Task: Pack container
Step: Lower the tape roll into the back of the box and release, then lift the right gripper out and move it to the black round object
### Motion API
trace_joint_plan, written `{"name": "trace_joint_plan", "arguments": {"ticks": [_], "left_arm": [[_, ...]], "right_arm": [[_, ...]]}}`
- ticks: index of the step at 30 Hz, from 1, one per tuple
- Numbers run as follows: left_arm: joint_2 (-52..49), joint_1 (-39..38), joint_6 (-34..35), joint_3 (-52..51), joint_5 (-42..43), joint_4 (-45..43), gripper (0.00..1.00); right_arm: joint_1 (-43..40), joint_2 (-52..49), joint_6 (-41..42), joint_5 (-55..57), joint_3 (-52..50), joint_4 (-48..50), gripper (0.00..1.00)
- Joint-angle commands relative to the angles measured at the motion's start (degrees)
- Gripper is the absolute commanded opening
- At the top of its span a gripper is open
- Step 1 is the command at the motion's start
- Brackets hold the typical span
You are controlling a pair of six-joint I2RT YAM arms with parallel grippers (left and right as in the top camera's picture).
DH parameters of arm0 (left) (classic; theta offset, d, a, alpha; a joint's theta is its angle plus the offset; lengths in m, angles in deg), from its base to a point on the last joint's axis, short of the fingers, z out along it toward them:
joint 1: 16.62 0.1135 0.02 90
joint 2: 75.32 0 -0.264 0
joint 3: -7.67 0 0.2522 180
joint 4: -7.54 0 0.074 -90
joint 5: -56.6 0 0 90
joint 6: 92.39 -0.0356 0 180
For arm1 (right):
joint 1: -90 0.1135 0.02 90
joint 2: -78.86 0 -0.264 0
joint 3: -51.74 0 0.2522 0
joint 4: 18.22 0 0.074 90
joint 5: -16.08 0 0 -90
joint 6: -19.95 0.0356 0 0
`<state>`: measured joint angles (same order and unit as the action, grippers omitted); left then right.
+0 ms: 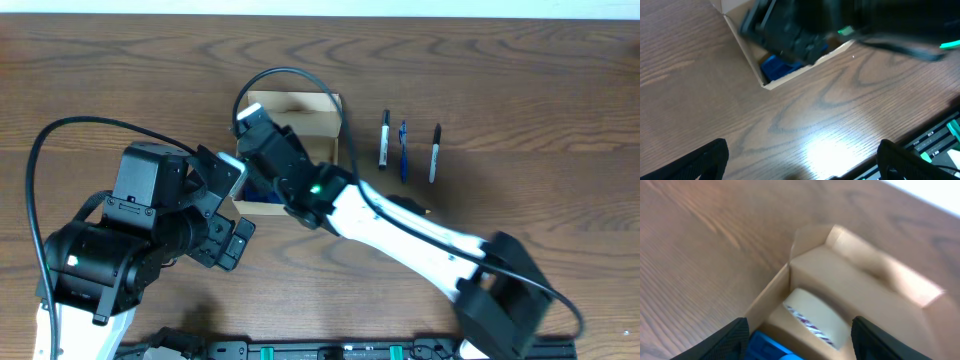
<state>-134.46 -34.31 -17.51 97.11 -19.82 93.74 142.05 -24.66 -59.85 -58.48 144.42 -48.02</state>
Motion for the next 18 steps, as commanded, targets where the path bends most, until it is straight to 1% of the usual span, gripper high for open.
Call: {"name": "trace_joint_plan", "arguments": {"ticks": [1,6,13,18], "left_arm": [[0.0,0.0,-0.7,1.0,0.4,0.2,0.95],[0.0,0.0,-0.8,1.0,0.4,0.2,0.95],[0.0,0.0,-0.8,1.0,0.4,0.2,0.95],[0.0,0.0,-0.8,1.0,0.4,0.2,0.95]], "right_arm": [[-2.0,4.1,-1.7,3.2,0.6,-2.0,0.69],[-6.4,6.8,-1.7,3.2,0.6,-7.2,0.68],[-14.6,9.6,-0.6,3.1,0.6,-16.0,0.68],[-21.0,9.7,-0.6,-0.1,0.6,-21.1,0.68]]}}
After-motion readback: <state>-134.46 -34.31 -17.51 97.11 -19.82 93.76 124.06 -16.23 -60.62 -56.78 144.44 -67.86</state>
